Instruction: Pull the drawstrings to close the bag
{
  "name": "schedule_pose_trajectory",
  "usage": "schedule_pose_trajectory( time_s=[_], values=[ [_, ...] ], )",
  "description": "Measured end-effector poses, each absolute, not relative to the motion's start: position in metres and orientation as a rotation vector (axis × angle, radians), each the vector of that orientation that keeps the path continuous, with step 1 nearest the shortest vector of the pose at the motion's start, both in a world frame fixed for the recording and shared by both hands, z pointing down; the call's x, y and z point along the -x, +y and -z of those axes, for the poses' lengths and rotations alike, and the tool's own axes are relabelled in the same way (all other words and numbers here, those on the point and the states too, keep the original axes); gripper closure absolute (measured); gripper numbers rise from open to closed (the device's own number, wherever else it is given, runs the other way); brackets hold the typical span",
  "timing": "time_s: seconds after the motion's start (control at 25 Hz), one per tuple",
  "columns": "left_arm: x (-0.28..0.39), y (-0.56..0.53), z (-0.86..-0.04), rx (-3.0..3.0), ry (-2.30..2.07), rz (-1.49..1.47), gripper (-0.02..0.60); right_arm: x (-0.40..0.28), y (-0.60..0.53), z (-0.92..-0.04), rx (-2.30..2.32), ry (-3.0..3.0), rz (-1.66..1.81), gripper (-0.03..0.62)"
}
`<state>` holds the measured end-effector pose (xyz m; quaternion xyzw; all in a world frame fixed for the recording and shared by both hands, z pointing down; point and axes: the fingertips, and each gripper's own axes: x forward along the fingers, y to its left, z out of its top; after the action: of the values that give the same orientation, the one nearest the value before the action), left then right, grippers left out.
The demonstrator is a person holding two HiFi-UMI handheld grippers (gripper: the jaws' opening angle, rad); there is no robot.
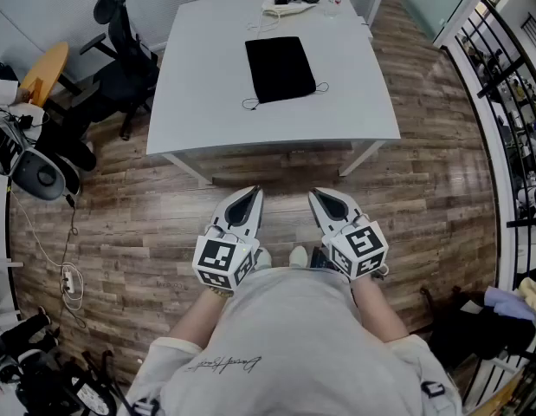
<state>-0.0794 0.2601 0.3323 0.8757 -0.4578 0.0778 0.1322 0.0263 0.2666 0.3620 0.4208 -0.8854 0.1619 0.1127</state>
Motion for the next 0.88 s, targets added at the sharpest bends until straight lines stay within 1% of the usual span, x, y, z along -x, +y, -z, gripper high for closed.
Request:
schedule_pose_trajectory(
  time_s=[0.44,0.88],
  values=[
    [0.075,0.259,-0.329,-2.541,-1.325,-0.214,0.571,-0.024,0.267,-0.361,-1.206,-2.604,-0.462,0.572],
    [0.056,0.255,-0.329,-2.534,-1.331,-0.220,0.571,-0.036,0.268,-0.363,-1.152,-2.647,-0.498,0.572]
  ],
)
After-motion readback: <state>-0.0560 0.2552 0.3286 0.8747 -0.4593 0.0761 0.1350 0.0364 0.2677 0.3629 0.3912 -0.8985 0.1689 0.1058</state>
